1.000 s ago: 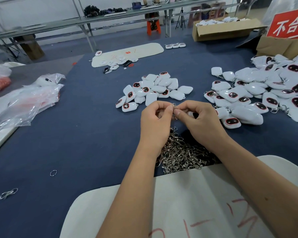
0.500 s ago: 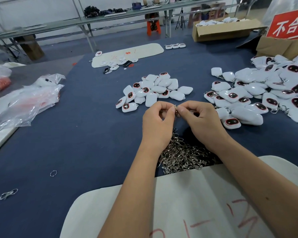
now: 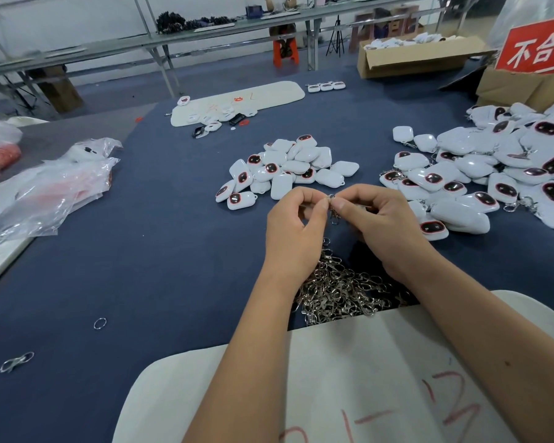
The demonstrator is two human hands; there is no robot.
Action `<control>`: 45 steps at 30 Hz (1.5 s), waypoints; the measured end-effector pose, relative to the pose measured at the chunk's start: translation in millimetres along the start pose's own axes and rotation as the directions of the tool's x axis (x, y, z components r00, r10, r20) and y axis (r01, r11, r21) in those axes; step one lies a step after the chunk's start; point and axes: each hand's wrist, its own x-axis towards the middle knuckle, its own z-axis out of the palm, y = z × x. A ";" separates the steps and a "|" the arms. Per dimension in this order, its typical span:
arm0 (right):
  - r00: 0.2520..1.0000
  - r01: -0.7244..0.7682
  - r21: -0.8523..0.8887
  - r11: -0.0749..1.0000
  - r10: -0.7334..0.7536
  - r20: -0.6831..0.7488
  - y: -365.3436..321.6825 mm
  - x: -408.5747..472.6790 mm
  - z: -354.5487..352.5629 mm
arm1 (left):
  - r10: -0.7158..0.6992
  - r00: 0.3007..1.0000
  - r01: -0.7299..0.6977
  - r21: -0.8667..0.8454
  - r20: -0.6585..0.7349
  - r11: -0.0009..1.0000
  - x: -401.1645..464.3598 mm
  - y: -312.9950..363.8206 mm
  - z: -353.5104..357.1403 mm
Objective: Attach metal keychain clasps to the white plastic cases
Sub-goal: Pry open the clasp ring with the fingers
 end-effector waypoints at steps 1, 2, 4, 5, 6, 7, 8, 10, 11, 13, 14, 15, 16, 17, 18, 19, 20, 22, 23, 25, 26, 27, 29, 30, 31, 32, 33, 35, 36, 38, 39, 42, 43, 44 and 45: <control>1.000 -0.010 0.011 1.000 0.010 0.003 -0.1 0.0 0.1 | 0.007 1.000 -0.007 0.003 0.002 1.000 0.1 -0.2 0.0; 1.000 -0.015 0.020 1.000 0.015 0.006 -0.2 0.2 -0.3 | 0.016 1.000 -0.016 0.007 0.003 1.000 0.3 -0.4 0.0; 1.000 -0.014 0.031 0.999 0.014 0.013 -0.1 0.5 -0.8 | 0.032 0.999 -0.032 0.016 0.003 0.999 0.4 -0.8 0.2; 1.000 -0.014 0.032 0.999 0.013 0.015 -0.1 0.5 -0.9 | 0.039 0.999 -0.039 0.021 0.003 0.999 0.6 -1.2 0.4; 1.000 -0.014 0.031 0.999 0.014 0.019 -0.3 0.4 -0.8 | 0.046 0.999 -0.046 0.025 0.003 0.999 0.8 -2.1 0.5; 1.000 -0.013 0.027 1.000 0.013 0.025 -0.6 0.2 -0.6 | 0.052 0.999 -0.052 0.030 0.002 0.998 1.1 -3.2 0.5; 0.999 -0.007 0.016 1.000 0.007 0.033 -0.6 0.0 -0.1 | 0.061 0.998 -0.061 0.040 0.001 0.997 1.5 -4.5 0.4; 0.999 0.028 -0.040 0.999 -0.026 0.043 -0.8 -0.4 0.6 | 0.087 0.996 -0.087 0.068 -0.008 0.994 1.9 -7.1 0.0; 0.998 0.047 -0.077 0.996 -0.043 0.043 -1.4 -0.7 1.1 | 0.103 0.995 -0.102 0.077 -0.012 0.992 1.8 -8.3 -0.1; 0.997 0.074 -0.135 0.988 -0.069 0.043 -3.6 -1.4 1.4 | 0.141 0.990 -0.139 0.098 -0.018 0.985 1.0 -9.9 -0.1; 0.996 0.086 -0.156 0.984 -0.080 0.046 -4.6 -1.9 1.4 | 0.162 0.987 -0.159 0.116 -0.020 0.981 0.6 -10.7 0.0; 0.995 0.097 -0.177 0.979 -0.089 0.050 -5.2 -2.4 1.4 | 0.181 0.983 -0.177 0.135 -0.019 0.975 0.4 -11.8 0.2; 0.994 0.105 -0.197 0.975 -0.096 0.053 -5.4 -2.9 1.5 | 0.196 0.981 -0.190 0.154 -0.018 0.970 0.3 -12.9 0.2; 0.993 0.111 -0.214 0.971 -0.101 0.055 -5.3 -3.3 1.9 | 0.204 0.979 -0.198 0.171 -0.017 0.965 0.3 -13.8 0.2; 0.993 0.115 -0.227 0.967 -0.105 0.055 -5.3 -3.8 2.6 | 0.208 0.978 -0.202 0.187 -0.015 0.961 0.3 -14.5 0.0; 0.992 0.120 -0.241 0.963 -0.111 0.052 -5.3 -4.2 3.2 | 0.210 0.978 -0.203 0.202 -0.011 0.958 0.2 -15.1 -0.2; 0.991 0.132 -0.262 0.956 -0.123 0.050 -5.3 -4.5 3.9 | 0.210 0.978 -0.204 0.218 -0.007 0.955 0.3 -15.4 -0.4; 0.984 0.178 -0.338 0.924 -0.172 0.047 -5.8 -4.4 4.4 | 0.214 0.977 -0.207 0.247 -0.002 0.947 0.2 -15.9 -0.2; 0.979 0.203 -0.380 0.903 -0.201 0.047 -5.9 -4.2 4.6 | 0.216 0.976 -0.208 0.257 -0.002 0.944 -0.3 -16.2 -0.2; 0.965 0.251 -0.447 0.859 -0.258 0.047 -6.0 -4.2 5.0 | 0.212 0.977 -0.203 0.269 -0.005 0.941 -1.5 -16.4 -0.2; 0.958 0.270 -0.475 0.837 -0.282 0.049 -6.0 -4.3 4.9 | 0.210 0.978 -0.200 0.274 -0.007 0.941 -1.9 -16.4 -0.3; 0.953 0.284 -0.501 0.818 -0.299 0.052 -6.0 -4.6 4.4 | 0.208 0.978 -0.198 0.278 -0.007 0.940 -2.3 -16.5 -0.1; 0.944 0.307 -0.534 0.788 -0.323 0.066 -5.6 -4.8 4.3 | 0.206 0.979 -0.196 0.285 -0.006 0.938 -2.7 -16.4 -0.4; 0.941 0.314 -0.540 0.780 -0.329 0.072 -5.4 -4.5 3.8 | 0.204 0.979 -0.194 0.289 -0.005 0.937 -2.7 -16.1 -0.2; 0.940 0.321 -0.541 0.777 -0.333 0.078 -5.1 -4.2 3.0 | 0.204 0.979 -0.193 0.292 -0.004 0.937 -2.7 -16.0 0.0; 0.937 0.329 -0.539 0.776 -0.340 0.082 -5.0 -3.8 2.3 | 0.205 0.979 -0.194 0.293 -0.005 0.936 -2.9 -15.8 0.4; 0.934 0.338 -0.535 0.774 -0.348 0.086 -5.1 -4.0 2.1 | 0.205 0.979 -0.194 0.292 -0.007 0.936 -3.5 -15.6 0.7; 0.930 0.348 -0.533 0.771 -0.357 0.091 -5.4 -3.8 2.4 | 0.204 0.979 -0.192 0.295 -0.009 0.936 -4.0 -15.2 1.0; 0.930 0.347 -0.532 0.772 -0.355 0.091 -5.6 -3.7 2.3 | 0.204 0.979 -0.193 0.295 -0.007 0.936 -4.0 -15.2 1.2; 0.931 0.345 -0.513 0.786 -0.356 0.082 -6.7 -4.1 2.4 | 0.214 0.977 -0.203 0.290 -0.005 0.935 -4.5 -14.1 0.6; 0.935 0.337 -0.490 0.804 -0.349 0.069 -7.0 -4.9 2.3 | 0.221 0.975 -0.210 0.288 -0.006 0.934 -4.9 -13.2 0.3; 0.970 0.236 -0.377 0.896 -0.240 0.036 -8.5 -5.6 1.3 | 0.255 0.967 -0.240 0.280 -0.019 0.930 -4.6 -10.1 0.8; 0.980 0.195 -0.350 0.916 -0.193 0.041 -8.3 -5.4 1.0 | 0.267 0.963 -0.251 0.277 -0.020 0.927 -4.7 -9.5 1.1; 0.986 0.165 -0.328 0.930 -0.157 0.050 -8.3 -5.0 0.6 | 0.279 0.960 -0.263 0.275 -0.022 0.925 -4.7 -9.0 1.4; 0.989 0.145 -0.305 0.941 -0.134 0.057 -8.6 -4.4 0.1 | 0.290 0.957 -0.273 0.274 -0.023 0.922 -4.3 -8.9 1.5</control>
